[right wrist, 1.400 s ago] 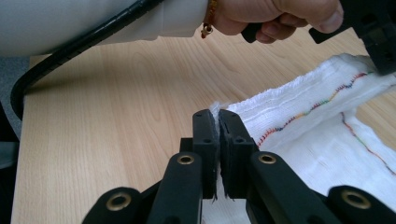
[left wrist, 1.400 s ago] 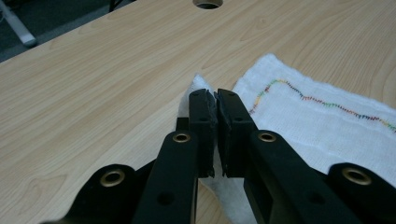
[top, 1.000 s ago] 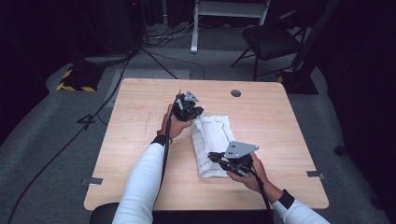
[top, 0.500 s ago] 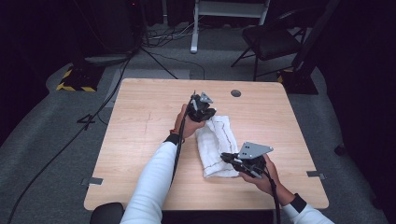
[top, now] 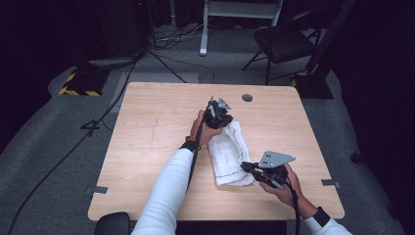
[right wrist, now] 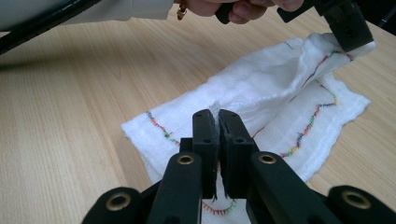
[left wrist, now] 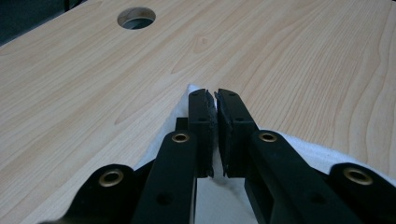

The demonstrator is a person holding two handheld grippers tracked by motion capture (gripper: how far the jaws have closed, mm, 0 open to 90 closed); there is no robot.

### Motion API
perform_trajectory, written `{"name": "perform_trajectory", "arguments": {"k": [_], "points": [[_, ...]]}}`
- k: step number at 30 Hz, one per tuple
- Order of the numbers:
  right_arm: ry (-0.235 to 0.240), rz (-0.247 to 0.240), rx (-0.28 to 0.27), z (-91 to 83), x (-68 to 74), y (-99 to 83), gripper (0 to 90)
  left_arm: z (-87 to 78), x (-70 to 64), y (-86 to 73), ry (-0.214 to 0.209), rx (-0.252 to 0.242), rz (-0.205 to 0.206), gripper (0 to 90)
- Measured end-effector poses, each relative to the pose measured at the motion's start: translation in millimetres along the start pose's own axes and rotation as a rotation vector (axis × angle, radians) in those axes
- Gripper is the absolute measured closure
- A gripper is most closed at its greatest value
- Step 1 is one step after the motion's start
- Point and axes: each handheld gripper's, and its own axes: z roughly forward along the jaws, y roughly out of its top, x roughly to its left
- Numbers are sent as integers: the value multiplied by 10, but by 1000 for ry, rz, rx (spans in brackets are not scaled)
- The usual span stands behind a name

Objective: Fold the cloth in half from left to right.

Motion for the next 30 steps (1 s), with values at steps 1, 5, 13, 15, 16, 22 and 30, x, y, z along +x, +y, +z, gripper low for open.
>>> {"name": "perform_trajectory", "arguments": {"k": [1,5,13,15,16,22,30], "points": [[-2,-3,5,-5,-5,-11,865,12,-7,7,-1,1,2,844],[-10,6,15,-27,-27,-55,865,108,-71,37,-9,19,21,850],[-8,20,65,-25,-41,-198,865,312,-152,61,7,49,37,858],[-4,27,75,-33,-45,-229,864,365,-163,69,13,59,41,858],[-4,34,84,-38,-50,-258,864,387,-167,73,16,64,39,858],[2,44,108,-47,-56,-321,861,557,-252,98,31,91,50,850],[-25,75,141,-14,-95,-381,741,524,-271,115,54,93,46,743]]}}
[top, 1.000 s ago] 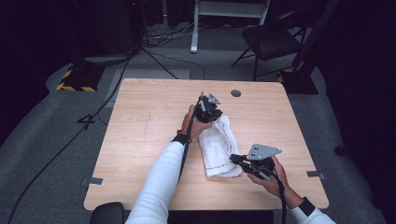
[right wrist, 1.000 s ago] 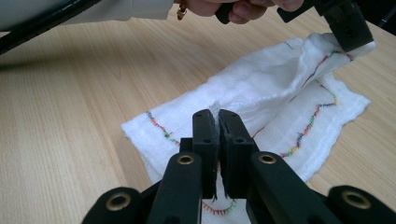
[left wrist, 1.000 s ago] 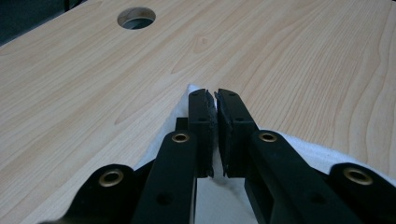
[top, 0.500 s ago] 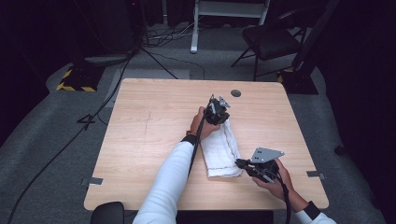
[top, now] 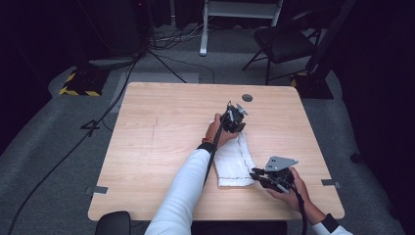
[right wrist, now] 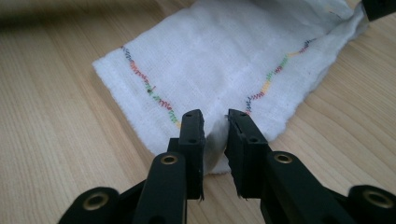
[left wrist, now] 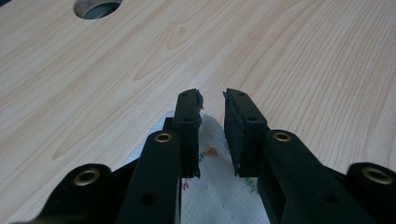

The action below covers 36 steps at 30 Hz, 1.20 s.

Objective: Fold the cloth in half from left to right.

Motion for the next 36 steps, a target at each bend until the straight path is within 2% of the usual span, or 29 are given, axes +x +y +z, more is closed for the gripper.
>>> {"name": "perform_trajectory", "arguments": {"k": [2,4,6,8,9,12,15,21,24,27,29,32,33,35,36], "points": [[-14,10,5,2,-12,-5,671,-79,21,-5,5,-16,-4,687],[-12,17,9,0,-26,-14,650,-182,46,-22,10,-30,-2,625],[-15,24,13,-7,-40,-30,594,-321,78,-61,37,-42,-11,519],[-16,38,14,-22,-65,-49,572,-446,92,-104,57,-46,-3,437],[-24,45,14,-36,-83,-58,548,-495,100,-121,56,-50,-7,381],[-41,61,3,-75,-127,-67,505,-668,108,-205,39,-56,-18,301],[-57,71,-18,-124,-171,-59,477,-843,28,-351,-3,-65,10,273],[-84,57,-27,-96,-274,-54,444,-1054,-200,-695,-68,-55,63,256],[-92,58,-24,-60,-337,-43,444,-1081,-314,-843,-102,-32,77,252],[-102,43,-6,13,-410,-29,446,-1080,-465,-975,-131,16,125,248],[-106,37,4,59,-448,-13,448,-1077,-535,-1033,-144,36,140,246],[-83,24,18,150,-499,4,449,-1071,-602,-1107,-149,62,160,245],[-56,25,29,210,-515,7,450,-1057,-614,-1134,-152,73,160,241],[-53,20,40,242,-516,9,450,-1023,-627,-1187,-148,98,163,236],[-39,9,52,276,-513,9,450,-1016,-623,-1199,-148,94,161,236]]}}
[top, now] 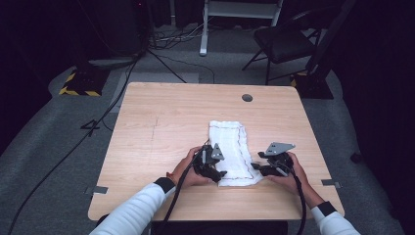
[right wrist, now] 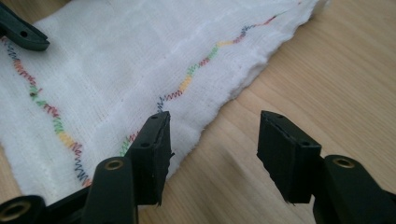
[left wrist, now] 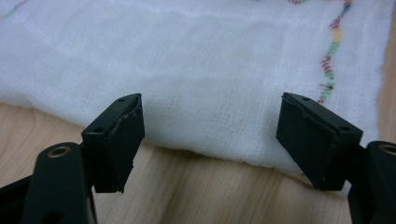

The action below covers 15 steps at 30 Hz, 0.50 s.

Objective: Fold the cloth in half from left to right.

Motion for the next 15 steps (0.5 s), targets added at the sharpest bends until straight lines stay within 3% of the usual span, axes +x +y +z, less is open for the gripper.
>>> {"name": "perform_trajectory", "arguments": {"k": [4,10,15], "points": [[26,-12,19,56,39,-13,469,-8,7,-32,-11,-5,-13,237],[47,-9,20,51,82,-22,493,-35,0,-129,-31,-23,-67,248],[51,-32,29,38,151,-17,502,-72,-14,-195,-52,-31,-73,253]]}}
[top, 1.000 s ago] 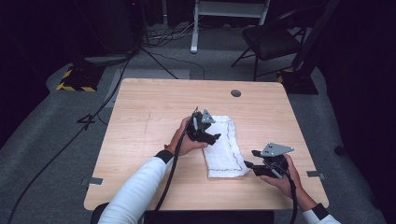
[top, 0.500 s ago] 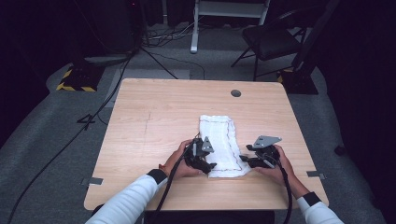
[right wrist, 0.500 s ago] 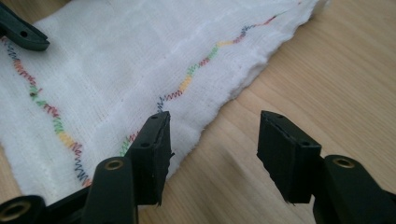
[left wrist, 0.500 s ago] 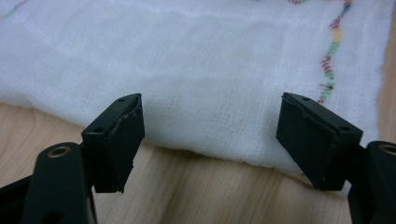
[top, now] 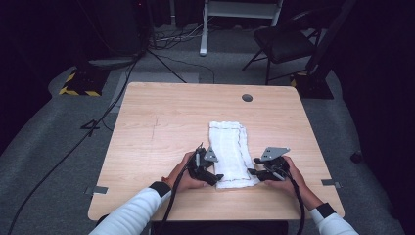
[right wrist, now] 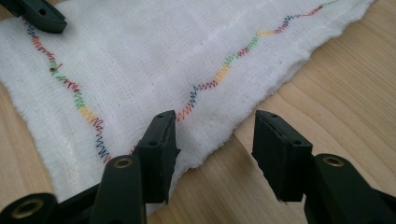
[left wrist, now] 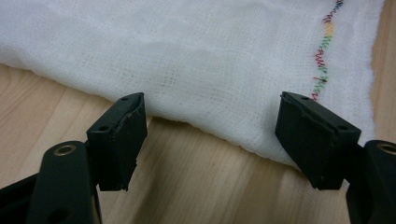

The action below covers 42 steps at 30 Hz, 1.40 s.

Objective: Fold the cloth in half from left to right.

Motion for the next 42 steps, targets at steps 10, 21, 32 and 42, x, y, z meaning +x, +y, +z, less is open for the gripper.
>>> {"name": "perform_trajectory", "arguments": {"k": [10,21,32,42], "points": [[61,-26,8,-2,156,19,501,-123,-104,-141,0,3,-2,252],[27,-2,-39,-88,67,107,419,-283,-43,-100,9,-26,19,212],[-76,78,-106,-19,-409,414,435,-276,435,236,113,-72,-39,204],[-105,140,-83,413,-737,689,442,6,896,480,185,-74,-110,208]]}}
